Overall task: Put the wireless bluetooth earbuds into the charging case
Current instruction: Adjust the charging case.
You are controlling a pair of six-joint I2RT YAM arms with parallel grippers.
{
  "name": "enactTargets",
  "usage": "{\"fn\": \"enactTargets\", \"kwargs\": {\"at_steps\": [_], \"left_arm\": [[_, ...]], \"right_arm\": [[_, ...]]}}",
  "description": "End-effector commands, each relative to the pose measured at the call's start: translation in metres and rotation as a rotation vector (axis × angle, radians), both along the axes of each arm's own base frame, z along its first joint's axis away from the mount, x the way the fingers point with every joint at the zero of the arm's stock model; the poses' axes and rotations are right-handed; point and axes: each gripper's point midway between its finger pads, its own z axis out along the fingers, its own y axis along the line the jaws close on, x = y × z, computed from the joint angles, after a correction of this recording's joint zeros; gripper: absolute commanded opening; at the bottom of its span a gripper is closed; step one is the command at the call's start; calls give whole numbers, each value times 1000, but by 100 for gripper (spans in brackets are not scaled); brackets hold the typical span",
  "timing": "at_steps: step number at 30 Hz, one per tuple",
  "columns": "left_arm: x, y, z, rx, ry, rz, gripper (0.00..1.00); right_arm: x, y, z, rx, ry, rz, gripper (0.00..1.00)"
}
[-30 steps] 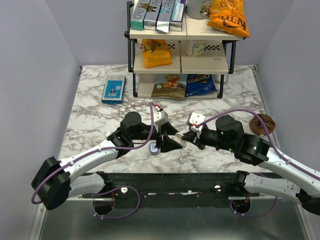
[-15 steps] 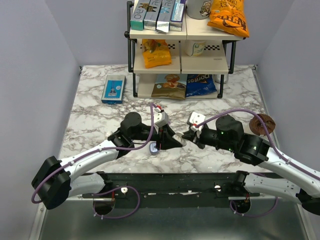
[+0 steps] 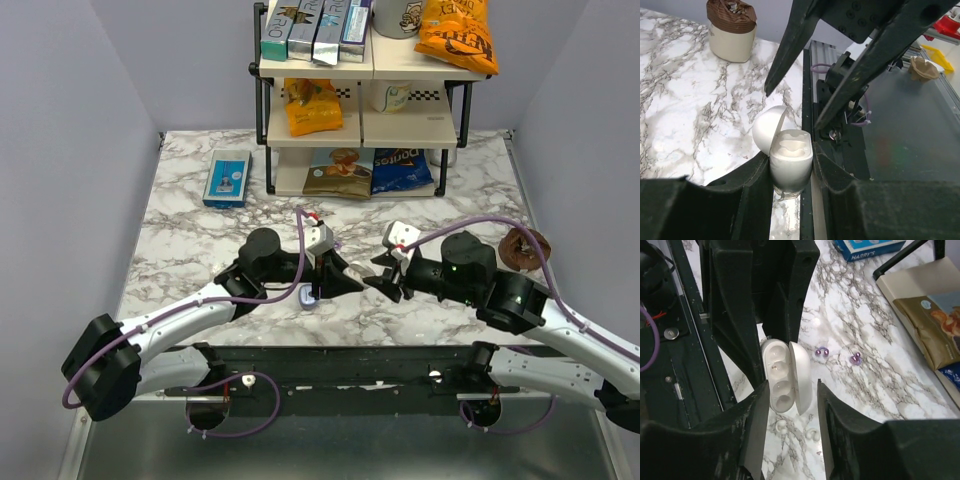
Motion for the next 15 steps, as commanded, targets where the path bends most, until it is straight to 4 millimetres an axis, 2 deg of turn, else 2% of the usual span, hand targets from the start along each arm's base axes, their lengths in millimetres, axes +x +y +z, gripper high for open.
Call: {"fn": "enactTargets", "kwargs": {"at_steps": [1, 4, 9, 15], "left_arm": [[6, -1, 3, -1, -18, 25, 0], [5, -2, 3, -2, -13, 17, 0], [0, 0, 9, -22, -39, 15, 0], [-5, 2, 10, -27, -59, 9, 0]], "right_arm": [[-1, -3, 23, 81, -17, -26, 55], [2, -5, 24, 84, -18, -51, 56], [9, -4, 10, 41, 4, -84, 55], [18, -7, 6, 22, 4, -138, 55]]}}
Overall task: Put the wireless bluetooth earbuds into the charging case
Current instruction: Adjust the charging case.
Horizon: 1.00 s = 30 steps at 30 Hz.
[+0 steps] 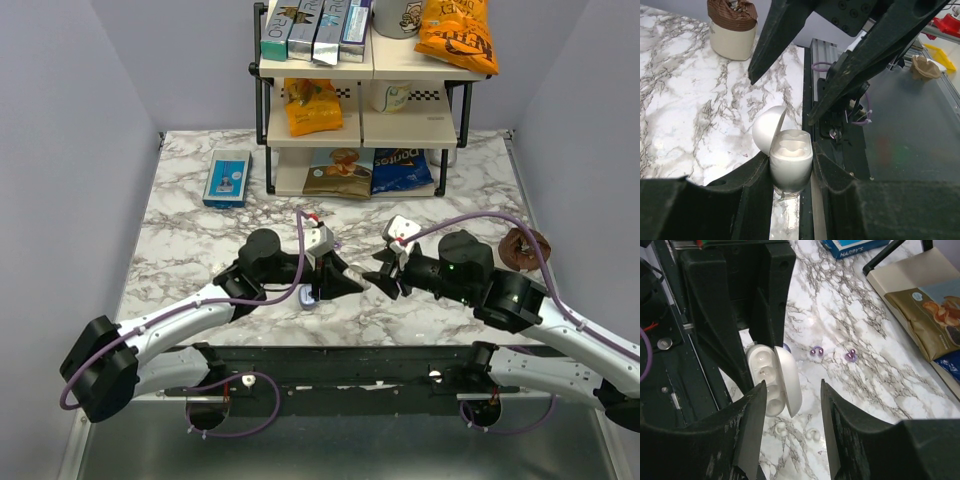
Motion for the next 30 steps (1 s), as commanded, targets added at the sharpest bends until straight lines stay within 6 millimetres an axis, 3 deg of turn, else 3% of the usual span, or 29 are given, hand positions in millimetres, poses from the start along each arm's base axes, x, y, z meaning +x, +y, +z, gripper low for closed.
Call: {"fn": "enactTargets", "kwargs": {"at_steps": [1, 7, 12, 16, 18, 21, 23, 25, 26, 28, 29, 30], "left_arm": [[-5, 2, 13, -42, -67, -1, 0], [-11, 5, 11, -41, -81, -7, 0], [-11, 7, 8, -33, -76, 13, 0], [5, 10, 4, -1, -58, 111, 0], [22, 12, 1, 19, -51, 213, 0], [45, 20, -1, 34, -59, 351, 0], [54, 27, -1, 42, -60, 415, 0], [65, 38, 1, 35, -59, 511, 0], [67, 42, 1, 29, -50, 539, 0], [68, 53, -1, 14, -31, 592, 0], [65, 55, -4, 9, -23, 597, 0], [63, 58, -5, -4, -14, 603, 0]], "right_arm": [[11, -6, 3, 2, -11, -83, 55], [20, -11, 2, -6, -10, -148, 55], [11, -8, 6, 13, -12, -91, 55], [-21, -2, 11, 57, 9, 78, 57], [-32, -8, 15, 87, 18, 110, 59], [-35, -18, 10, 128, 60, 58, 64], [-22, -33, -1, 181, 122, -106, 69], [-8, -43, -20, 214, 207, -272, 64], [-4, -46, -44, 180, 250, -332, 62], [1, -49, -68, 177, 345, -440, 51], [3, -49, -95, 116, 384, -481, 49], [4, -49, -107, 95, 414, -511, 44]]}}
